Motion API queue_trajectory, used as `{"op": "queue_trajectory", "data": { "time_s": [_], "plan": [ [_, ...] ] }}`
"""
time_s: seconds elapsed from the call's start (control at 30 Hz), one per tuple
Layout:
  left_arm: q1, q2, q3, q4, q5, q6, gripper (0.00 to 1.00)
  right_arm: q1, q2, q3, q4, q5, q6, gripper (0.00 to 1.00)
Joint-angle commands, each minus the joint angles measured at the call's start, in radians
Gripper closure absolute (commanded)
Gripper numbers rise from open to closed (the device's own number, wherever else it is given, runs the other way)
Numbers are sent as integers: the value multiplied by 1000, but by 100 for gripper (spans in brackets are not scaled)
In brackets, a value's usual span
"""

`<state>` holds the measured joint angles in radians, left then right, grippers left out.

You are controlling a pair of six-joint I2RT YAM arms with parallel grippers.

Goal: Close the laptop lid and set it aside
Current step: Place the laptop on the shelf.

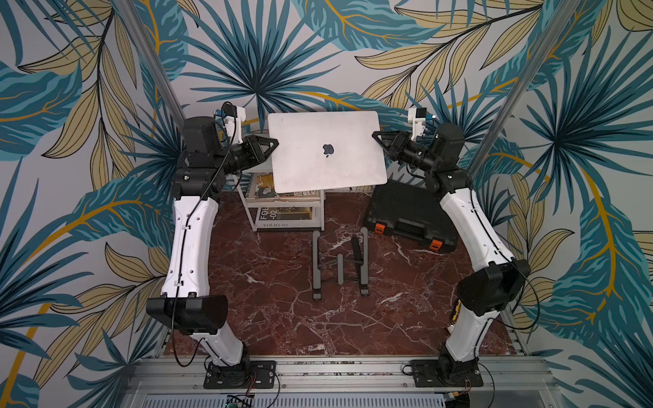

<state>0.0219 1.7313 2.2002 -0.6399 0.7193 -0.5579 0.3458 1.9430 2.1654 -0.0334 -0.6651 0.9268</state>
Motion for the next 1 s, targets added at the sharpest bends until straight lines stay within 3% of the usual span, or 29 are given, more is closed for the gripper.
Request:
{"op": "queue_trajectory", "data": {
  "time_s": [0.0, 0.13, 0.2, 0.43, 0.77, 0.83, 0.9, 0.93, 0.97],
  "plan": [
    [-2, 99, 120, 126, -19, 33, 100, 54, 119, 215, 41, 14, 54, 100],
    [24, 217, 231, 181, -8, -9, 100, 59, 306, 496, 57, 65, 127, 100],
    [44, 263, 264, 229, -9, -52, 100, 59, 359, 556, 82, 114, 145, 100],
    [67, 387, 318, 351, 2, -134, 100, 96, 419, 557, 137, 223, 103, 100],
    [107, 475, 332, 394, -22, -143, 100, 131, 455, 556, 130, 319, 68, 100],
    [107, 486, 331, 401, -17, -142, 93, 131, 455, 557, 125, 327, 63, 100],
    [107, 495, 329, 418, 7, -143, 100, 135, 452, 555, 103, 332, 47, 100],
    [108, 499, 329, 425, 16, -143, 99, 136, 449, 549, 97, 332, 42, 100],
    [108, 501, 325, 427, 15, -142, 90, 138, 449, 546, 97, 334, 42, 100]
  ]
}}
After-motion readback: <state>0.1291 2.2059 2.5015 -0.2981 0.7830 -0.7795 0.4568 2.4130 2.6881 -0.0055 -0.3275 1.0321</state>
